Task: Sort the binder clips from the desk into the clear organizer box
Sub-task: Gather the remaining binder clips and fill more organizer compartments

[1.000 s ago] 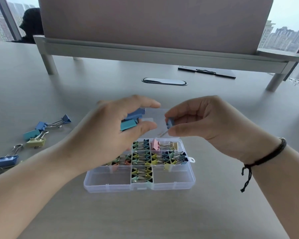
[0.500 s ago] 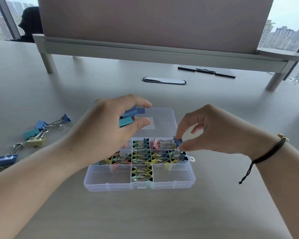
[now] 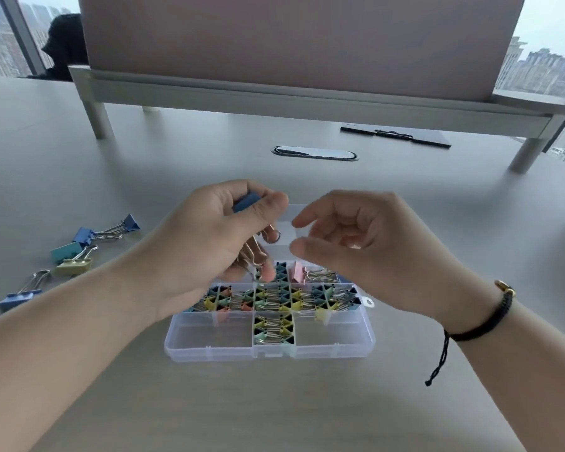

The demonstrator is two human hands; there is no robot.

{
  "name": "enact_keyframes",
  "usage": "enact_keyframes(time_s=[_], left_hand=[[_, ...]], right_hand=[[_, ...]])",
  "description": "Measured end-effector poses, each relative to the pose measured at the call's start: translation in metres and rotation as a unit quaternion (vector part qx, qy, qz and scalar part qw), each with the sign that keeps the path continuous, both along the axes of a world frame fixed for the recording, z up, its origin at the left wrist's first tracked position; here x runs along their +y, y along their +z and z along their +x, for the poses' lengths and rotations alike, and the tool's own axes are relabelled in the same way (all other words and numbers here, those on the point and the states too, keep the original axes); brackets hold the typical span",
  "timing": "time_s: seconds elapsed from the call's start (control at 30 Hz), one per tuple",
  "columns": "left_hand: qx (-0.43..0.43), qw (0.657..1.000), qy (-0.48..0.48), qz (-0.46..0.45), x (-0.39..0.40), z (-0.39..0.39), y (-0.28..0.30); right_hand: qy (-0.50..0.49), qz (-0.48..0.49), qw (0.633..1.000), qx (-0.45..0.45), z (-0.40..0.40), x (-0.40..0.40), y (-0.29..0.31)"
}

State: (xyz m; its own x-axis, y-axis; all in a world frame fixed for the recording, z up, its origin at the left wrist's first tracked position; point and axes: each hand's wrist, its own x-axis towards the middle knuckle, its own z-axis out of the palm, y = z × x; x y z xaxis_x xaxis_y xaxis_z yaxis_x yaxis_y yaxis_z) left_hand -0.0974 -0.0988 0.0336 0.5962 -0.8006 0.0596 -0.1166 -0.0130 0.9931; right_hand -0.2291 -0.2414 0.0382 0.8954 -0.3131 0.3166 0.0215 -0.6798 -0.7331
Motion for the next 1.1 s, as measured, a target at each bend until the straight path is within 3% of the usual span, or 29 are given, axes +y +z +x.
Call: enact_keyframes(time_s=[0.07, 0.23, 0.43, 0.63, 0.8, 0.93, 1.1], left_hand=[[0.012, 1.000, 0.011, -0.016, -0.002, -0.002, -0.003], [-0.091, 0.993, 0.074, -0.026, -0.003, -0.004, -0.008], [-0.182, 0.982, 0.047, 0.002, 0.004, 0.006, 0.004], [-0.221, 0.974, 0.051, 0.031, 0.009, 0.023, 0.011], [-0.201, 0.977, 0.041, 0.061, 0.015, 0.040, 0.024], [-0.207, 0.969, -0.024, 0.133, 0.040, 0.061, 0.026], [-0.291, 0.925, -0.100, 0.222, 0.052, 0.066, 0.015]], right_hand=[[0.020, 0.034, 0.999, -0.016, 0.001, 0.017, -0.001], [-0.024, 0.066, 0.997, -0.034, 0.012, 0.038, -0.010], [0.004, 0.233, 0.972, -0.039, 0.021, 0.044, 0.001], [0.003, 0.368, 0.930, 0.007, 0.038, 0.049, 0.012], [0.015, 0.376, 0.926, 0.039, 0.052, 0.048, 0.023], [-0.008, 0.336, 0.935, 0.113, 0.056, 0.041, 0.022], [-0.034, 0.288, 0.943, 0.161, 0.057, 0.041, 0.012]])
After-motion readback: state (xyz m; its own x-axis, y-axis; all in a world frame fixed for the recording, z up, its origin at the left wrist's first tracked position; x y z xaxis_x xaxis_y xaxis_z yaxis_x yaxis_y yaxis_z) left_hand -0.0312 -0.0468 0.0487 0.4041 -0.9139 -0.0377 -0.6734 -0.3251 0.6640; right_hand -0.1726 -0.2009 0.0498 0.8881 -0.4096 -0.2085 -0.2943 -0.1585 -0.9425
